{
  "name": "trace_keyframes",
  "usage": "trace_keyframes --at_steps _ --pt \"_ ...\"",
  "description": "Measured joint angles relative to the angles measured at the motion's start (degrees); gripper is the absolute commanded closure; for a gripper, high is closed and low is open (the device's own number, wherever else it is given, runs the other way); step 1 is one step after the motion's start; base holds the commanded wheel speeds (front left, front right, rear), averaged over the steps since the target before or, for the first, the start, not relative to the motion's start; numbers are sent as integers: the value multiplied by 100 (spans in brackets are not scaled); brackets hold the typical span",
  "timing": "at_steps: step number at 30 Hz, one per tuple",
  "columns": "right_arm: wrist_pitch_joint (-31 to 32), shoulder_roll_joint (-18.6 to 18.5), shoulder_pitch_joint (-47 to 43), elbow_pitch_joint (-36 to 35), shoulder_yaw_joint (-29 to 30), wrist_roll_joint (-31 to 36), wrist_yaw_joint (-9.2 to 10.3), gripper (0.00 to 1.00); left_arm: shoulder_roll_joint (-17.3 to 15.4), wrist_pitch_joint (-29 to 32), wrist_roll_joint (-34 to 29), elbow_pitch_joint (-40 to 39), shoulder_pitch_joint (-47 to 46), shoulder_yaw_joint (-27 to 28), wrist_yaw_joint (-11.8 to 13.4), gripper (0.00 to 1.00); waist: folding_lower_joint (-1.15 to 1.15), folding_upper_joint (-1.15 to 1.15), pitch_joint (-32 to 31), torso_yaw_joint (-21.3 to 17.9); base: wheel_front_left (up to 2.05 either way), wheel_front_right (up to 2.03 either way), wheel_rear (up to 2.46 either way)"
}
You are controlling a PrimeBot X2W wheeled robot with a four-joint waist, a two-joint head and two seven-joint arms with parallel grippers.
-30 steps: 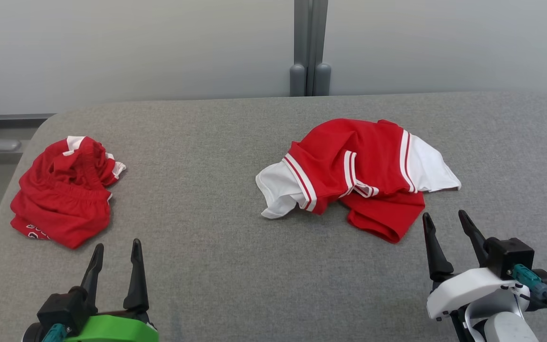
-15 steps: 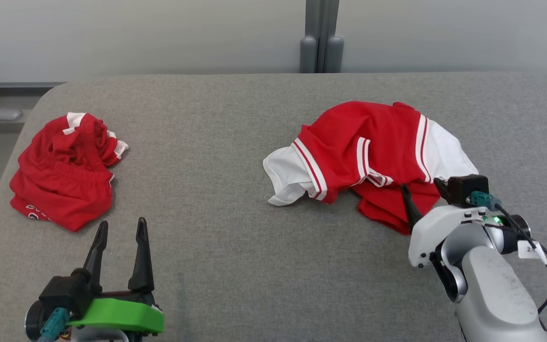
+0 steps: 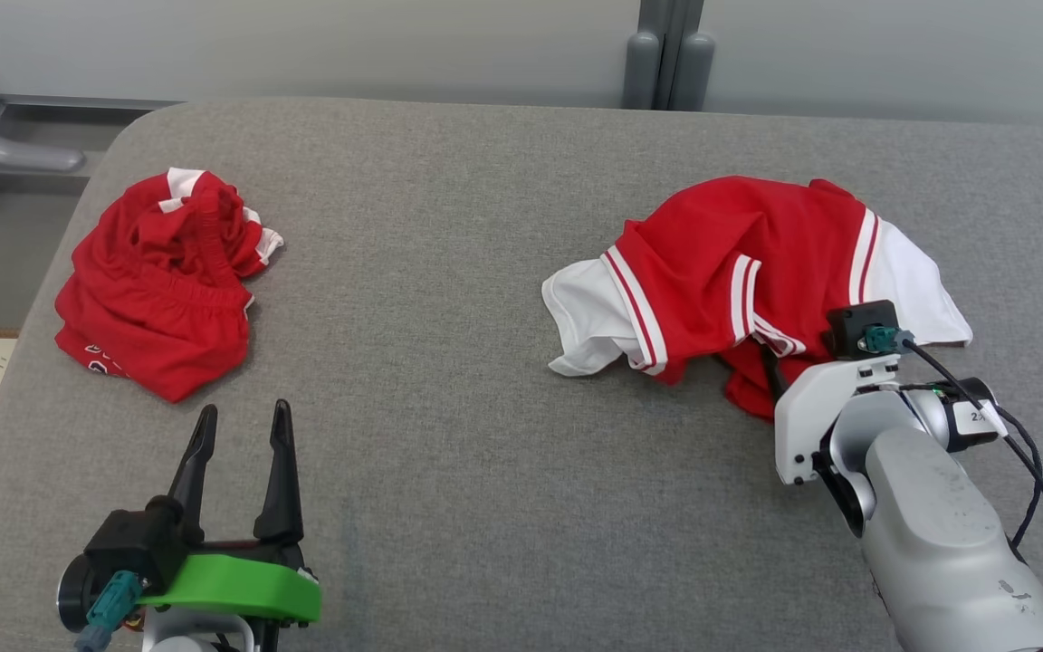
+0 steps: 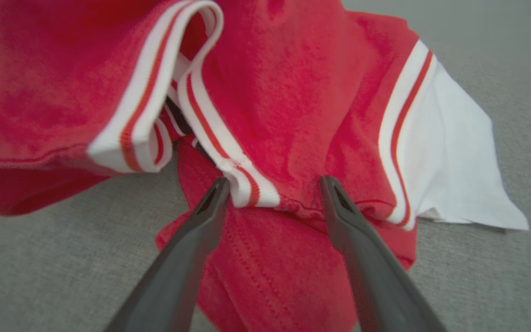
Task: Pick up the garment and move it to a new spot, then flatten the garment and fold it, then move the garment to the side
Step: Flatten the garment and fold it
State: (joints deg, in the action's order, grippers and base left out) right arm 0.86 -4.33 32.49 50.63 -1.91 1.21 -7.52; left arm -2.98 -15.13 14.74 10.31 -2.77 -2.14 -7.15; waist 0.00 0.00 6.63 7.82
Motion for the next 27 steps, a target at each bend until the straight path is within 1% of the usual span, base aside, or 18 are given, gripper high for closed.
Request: trace_keyframes --at_steps 2,3,4,6,10,13,15,18,24,27 --pt "-54 11 43 136 83 81 0 0 1 0 0 25 -3 -1 -14 0 0 0 -13 20 0 0 0" --pt "-60 11 71 193 125 133 0 29 1 0 0 34 -3 -1 -14 0 0 0 -23 24 0 0 0" --pt "-136 2 100 242 205 204 0 100 1 0 1 58 -3 0 -14 0 0 0 -41 26 0 0 0" --pt "-204 -2 145 318 324 270 0 100 1 0 1 79 -3 7 -15 0 0 0 -76 24 0 0 0" --pt "-541 23 257 261 615 408 0 100 2 0 0 107 9 29 -16 0 0 0 -178 0 0 0 0" --pt "-813 52 414 7 756 578 0 100 2 0 -15 129 19 38 -16 0 0 0 -266 -26 0 0 0" --pt "-968 86 592 -204 744 615 0 100 2 0 -16 135 27 54 -16 0 0 0 -320 -50 0 0 0" --pt "-1137 130 949 -504 441 470 0 100 1 0 -16 135 36 70 -16 0 0 0 -387 -100 0 0 0" --pt "-1112 147 1780 -868 -883 -383 0 100 -4 0 -16 127 34 51 -16 0 0 0 -430 -177 0 0 0" --pt "-1055 148 2265 -915 -1384 -693 0 100 -5 0 -15 91 20 47 -16 0 0 0 -371 -170 0 0 0"
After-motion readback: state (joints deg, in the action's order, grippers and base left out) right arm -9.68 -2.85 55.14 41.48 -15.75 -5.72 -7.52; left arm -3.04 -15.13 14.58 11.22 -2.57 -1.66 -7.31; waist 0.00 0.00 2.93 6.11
